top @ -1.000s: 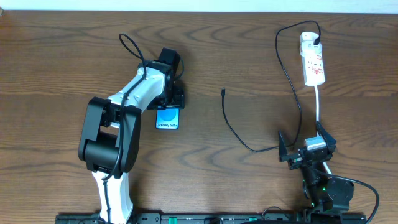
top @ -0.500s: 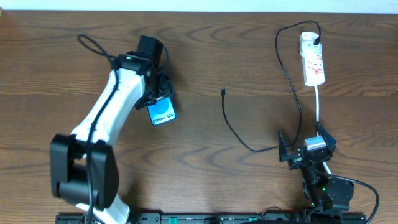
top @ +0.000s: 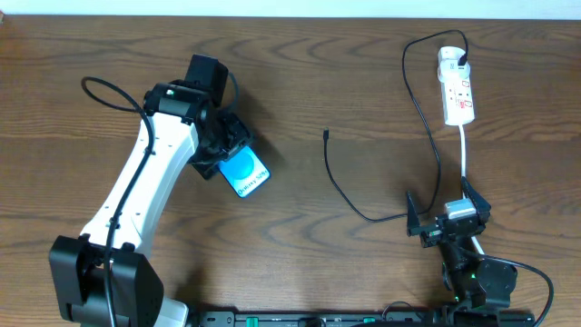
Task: Plug charger to phone and switch on socket
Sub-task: 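Lift the phone with the left gripper and tilt it upright toward center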
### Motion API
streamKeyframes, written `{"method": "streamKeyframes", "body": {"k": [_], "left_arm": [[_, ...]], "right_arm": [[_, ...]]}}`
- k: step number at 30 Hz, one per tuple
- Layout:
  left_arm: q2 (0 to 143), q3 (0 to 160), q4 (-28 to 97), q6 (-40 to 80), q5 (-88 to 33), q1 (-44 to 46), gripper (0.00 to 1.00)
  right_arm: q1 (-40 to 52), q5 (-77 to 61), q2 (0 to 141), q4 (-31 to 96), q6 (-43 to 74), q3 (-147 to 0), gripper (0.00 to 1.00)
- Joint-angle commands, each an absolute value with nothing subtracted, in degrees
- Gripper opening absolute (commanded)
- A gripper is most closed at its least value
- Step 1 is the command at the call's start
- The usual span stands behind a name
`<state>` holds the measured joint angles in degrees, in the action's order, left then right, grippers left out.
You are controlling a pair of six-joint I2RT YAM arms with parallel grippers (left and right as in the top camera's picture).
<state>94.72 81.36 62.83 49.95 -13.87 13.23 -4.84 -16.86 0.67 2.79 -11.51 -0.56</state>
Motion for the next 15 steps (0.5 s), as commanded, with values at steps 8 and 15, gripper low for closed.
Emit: {"method": "streamKeyframes", "body": {"k": [8,15], "left_arm": [[93.4,82.9,64.5,51.5,-33.1,10.6,0.07],[93.4,82.9,64.5,51.5,-34.1,6.0,0.07]], "right_arm": [[-4.4,-24.8,0.3,1.5,-8.8,-0.6,0.99],[-4.4,-26.6,8.5,6.9,-0.2,-10.6,0.99]]}}
